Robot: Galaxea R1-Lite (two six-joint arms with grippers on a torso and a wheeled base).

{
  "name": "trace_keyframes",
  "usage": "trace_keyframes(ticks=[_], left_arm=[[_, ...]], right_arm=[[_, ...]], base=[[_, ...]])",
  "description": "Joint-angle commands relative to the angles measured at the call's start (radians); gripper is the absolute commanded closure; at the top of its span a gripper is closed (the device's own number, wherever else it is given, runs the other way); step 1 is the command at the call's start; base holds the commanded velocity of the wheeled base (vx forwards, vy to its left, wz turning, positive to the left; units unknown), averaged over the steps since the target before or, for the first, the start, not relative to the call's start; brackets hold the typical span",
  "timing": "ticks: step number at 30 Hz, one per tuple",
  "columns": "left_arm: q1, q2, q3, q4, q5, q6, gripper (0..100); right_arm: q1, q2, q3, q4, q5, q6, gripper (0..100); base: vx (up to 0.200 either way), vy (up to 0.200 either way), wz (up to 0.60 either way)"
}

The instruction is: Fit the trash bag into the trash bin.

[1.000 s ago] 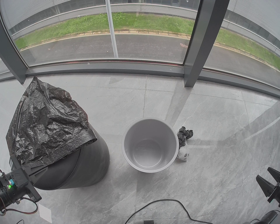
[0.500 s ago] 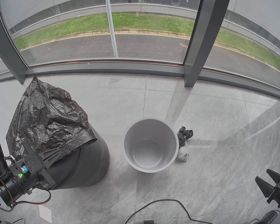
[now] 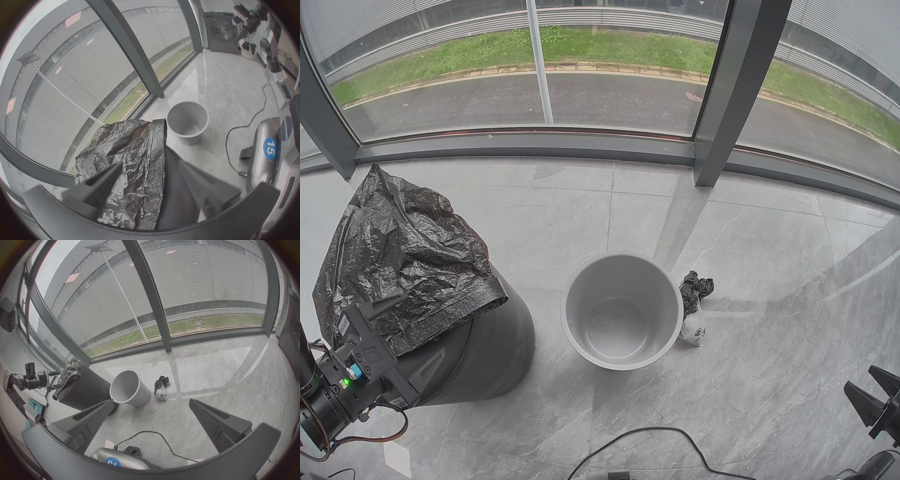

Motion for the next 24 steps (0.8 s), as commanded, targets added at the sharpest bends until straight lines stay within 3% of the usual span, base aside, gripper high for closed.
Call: trace_keyframes(ticks=[1, 6, 12, 20, 24], left_arm=[[-0.015, 0.017, 0.010, -0.009, 0.033, 0.043, 0], [-0.032, 0.038, -0.019, -0.015, 0.050, 0.076, 0], [-0.066, 0.083, -0.022, -0.067, 0.144, 0.094, 0], [-0.076, 0.268, -0.013, -0.312, 0.176, 0.094, 0], [-0.095, 0.319, -0.011, -0.423, 0.231, 0.099, 0]], right_arm=[[0.001, 0.002, 0.006, 0.000, 0.000, 0.000, 0], [0.001, 0.002, 0.009, 0.001, 0.000, 0.000, 0], [0.001, 0.003, 0.011, 0.003, 0.002, 0.000, 0], [0.001, 0.002, 0.017, 0.004, 0.003, 0.000, 0], [0.001, 0.002, 0.023, 0.003, 0.003, 0.000, 0]], base=[[0.000, 0.000, 0.00], [0.000, 0.000, 0.00], [0.000, 0.000, 0.00], [0.000, 0.000, 0.00], [0.000, 0.000, 0.00]])
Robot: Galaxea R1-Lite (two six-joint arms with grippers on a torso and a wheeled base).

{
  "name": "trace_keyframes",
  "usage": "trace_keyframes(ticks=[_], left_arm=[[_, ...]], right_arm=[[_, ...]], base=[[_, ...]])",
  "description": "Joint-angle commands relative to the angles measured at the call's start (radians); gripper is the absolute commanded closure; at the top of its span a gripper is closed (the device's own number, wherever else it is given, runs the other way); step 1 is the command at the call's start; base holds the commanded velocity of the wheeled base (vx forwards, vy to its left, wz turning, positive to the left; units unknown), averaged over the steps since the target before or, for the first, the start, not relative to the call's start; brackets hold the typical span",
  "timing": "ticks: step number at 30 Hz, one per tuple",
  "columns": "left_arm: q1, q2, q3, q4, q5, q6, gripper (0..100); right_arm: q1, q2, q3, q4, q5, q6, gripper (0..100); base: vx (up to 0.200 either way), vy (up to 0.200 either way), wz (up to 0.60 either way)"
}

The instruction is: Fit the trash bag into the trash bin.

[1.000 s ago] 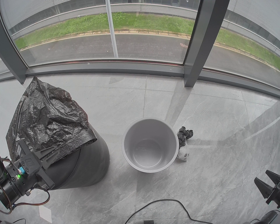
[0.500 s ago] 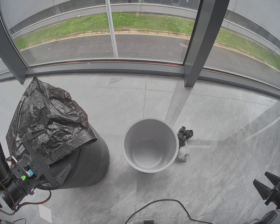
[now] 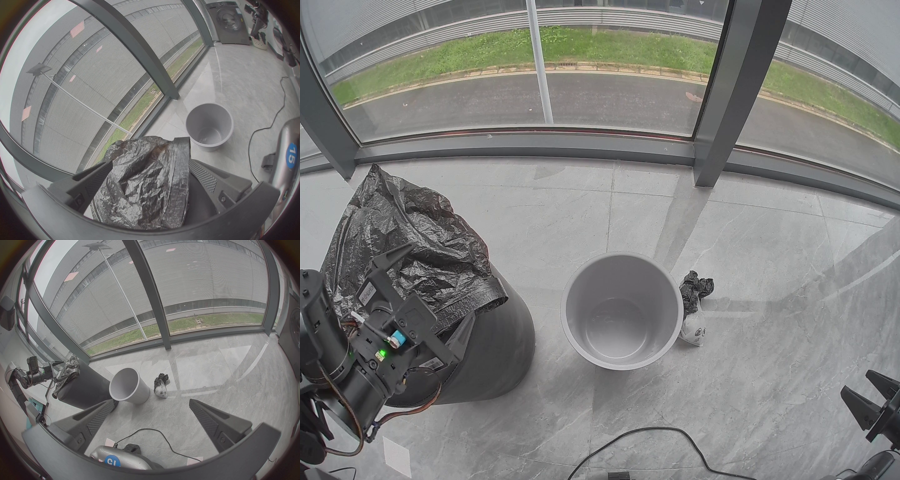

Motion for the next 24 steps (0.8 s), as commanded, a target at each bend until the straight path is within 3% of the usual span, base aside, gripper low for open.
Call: trace_keyframes(ticks=[1, 13, 24], left_arm=[[-0.024, 0.104, 0.004, -0.063, 0.042, 0.005, 0], [-0.057, 0.124, 0.001, -0.069, 0.052, 0.011, 0], [-0.055, 0.189, -0.011, -0.140, 0.167, 0.015, 0]], right_arm=[[0.001, 0.000, 0.008, 0.000, 0.001, 0.000, 0], [0.002, -0.003, 0.014, 0.000, 0.001, 0.000, 0], [0.005, -0.006, 0.028, -0.003, 0.001, -0.002, 0]], base=[[0.000, 0.000, 0.00], [0.000, 0.000, 0.00], [0.000, 0.000, 0.00]])
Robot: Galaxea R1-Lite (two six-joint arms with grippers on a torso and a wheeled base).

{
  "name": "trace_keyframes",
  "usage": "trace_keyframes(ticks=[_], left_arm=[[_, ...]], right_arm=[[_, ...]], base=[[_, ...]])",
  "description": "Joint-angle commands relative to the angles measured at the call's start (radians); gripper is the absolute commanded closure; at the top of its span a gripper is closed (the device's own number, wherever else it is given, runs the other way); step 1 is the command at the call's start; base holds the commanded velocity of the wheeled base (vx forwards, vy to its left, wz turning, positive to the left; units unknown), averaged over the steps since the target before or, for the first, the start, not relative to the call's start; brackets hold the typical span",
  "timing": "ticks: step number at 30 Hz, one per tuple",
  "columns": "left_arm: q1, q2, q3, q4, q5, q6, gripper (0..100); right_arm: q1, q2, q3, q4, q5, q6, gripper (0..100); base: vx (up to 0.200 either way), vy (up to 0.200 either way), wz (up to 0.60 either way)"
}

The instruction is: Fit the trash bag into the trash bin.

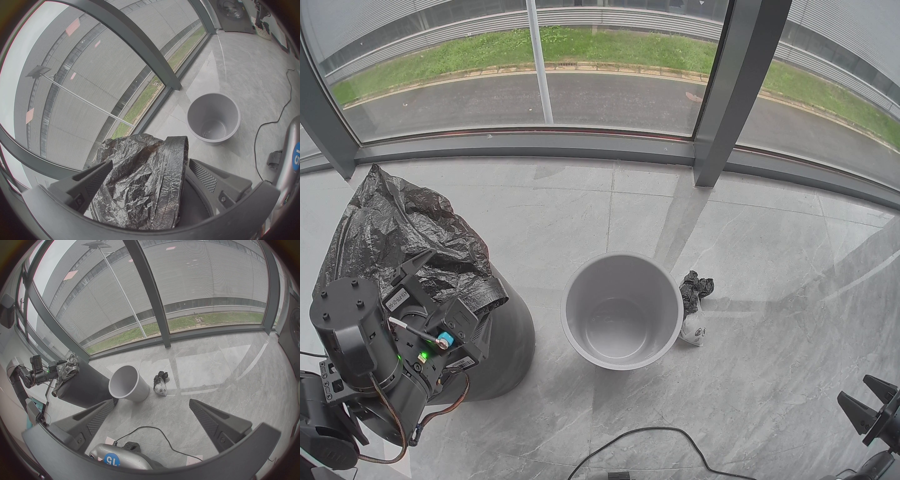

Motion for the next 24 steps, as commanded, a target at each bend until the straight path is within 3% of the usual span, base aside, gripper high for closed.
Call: trace_keyframes(ticks=[1, 13, 24], left_arm=[[0.001, 0.024, -0.003, -0.019, 0.007, 0.002, 0], [0.009, 0.040, -0.030, -0.038, 0.052, -0.005, 0], [0.041, 0.163, -0.042, -0.224, 0.072, 0.003, 0]], right_arm=[[0.003, -0.001, 0.007, -0.002, 0.000, 0.000, 0], [0.019, -0.013, 0.007, -0.002, 0.000, 0.001, 0], [0.019, -0.027, 0.013, -0.001, 0.000, 0.001, 0]], base=[[0.000, 0.000, 0.00], [0.000, 0.000, 0.00], [0.000, 0.000, 0.00]])
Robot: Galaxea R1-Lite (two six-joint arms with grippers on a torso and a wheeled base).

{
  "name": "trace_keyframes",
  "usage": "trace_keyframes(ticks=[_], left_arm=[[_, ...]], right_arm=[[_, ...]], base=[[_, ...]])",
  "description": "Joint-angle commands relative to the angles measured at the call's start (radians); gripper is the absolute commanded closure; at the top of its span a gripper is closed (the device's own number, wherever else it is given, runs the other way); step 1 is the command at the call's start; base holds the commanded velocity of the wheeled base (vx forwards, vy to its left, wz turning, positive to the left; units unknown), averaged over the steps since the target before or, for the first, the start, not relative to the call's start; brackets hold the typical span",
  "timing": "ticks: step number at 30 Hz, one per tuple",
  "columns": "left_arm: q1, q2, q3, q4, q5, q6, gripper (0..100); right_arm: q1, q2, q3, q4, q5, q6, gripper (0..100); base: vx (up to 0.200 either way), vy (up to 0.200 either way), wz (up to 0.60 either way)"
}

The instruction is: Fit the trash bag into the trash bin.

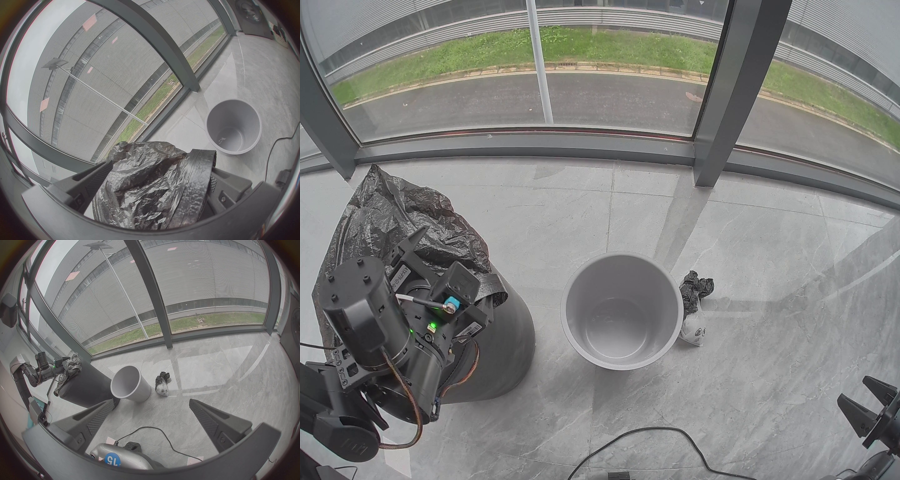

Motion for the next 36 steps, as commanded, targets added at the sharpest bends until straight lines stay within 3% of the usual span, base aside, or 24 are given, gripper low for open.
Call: trace_keyframes(ticks=[1, 27, 28, 36], left_arm=[[0.005, 0.067, -0.002, -0.018, 0.001, 0.002, 0], [0.040, 0.098, 0.003, -0.112, 0.053, 0.002, 0], [0.045, 0.099, 0.004, -0.113, 0.053, 0.002, 100], [0.060, 0.127, 0.003, -0.159, 0.055, 0.002, 100]], right_arm=[[0.000, -0.010, 0.007, 0.000, 0.001, 0.000, 0], [0.005, -0.042, 0.014, 0.003, 0.002, 0.000, 0], [0.005, -0.043, 0.014, 0.003, 0.002, 0.000, 0], [0.005, -0.051, 0.016, 0.003, 0.001, 0.000, 0]], base=[[0.000, 0.000, 0.00], [0.000, 0.000, 0.00], [0.000, 0.000, 0.00], [0.000, 0.000, 0.00]])
